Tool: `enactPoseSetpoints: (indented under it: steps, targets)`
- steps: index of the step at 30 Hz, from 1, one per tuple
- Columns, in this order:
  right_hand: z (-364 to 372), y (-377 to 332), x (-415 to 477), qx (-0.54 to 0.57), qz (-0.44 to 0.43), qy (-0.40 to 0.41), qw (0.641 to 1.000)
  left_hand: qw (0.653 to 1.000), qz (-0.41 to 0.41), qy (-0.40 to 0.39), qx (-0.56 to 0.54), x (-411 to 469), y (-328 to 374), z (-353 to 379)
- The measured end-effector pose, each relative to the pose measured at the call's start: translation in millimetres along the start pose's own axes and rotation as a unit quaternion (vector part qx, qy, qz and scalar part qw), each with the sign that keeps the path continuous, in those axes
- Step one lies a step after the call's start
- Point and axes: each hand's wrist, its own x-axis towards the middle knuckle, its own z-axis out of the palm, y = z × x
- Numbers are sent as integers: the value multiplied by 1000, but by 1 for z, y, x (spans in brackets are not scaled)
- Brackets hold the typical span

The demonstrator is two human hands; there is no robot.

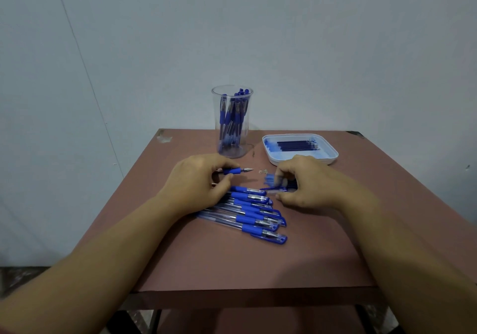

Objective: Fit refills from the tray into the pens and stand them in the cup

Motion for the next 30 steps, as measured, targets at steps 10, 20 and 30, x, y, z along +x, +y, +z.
enactPoseSetpoints:
  steps: [10, 20, 30]
  targets:
    - [5, -6, 5, 34, -54, 100, 993, 999, 39, -11, -14, 2, -5, 3]
    - [18, -22, 11, 62, -94, 141, 984, 999, 48, 11, -22, 2, -2, 6]
    - [20, -20, 10, 105, -76, 144, 981, 998, 53, 27, -17, 1, -1, 6]
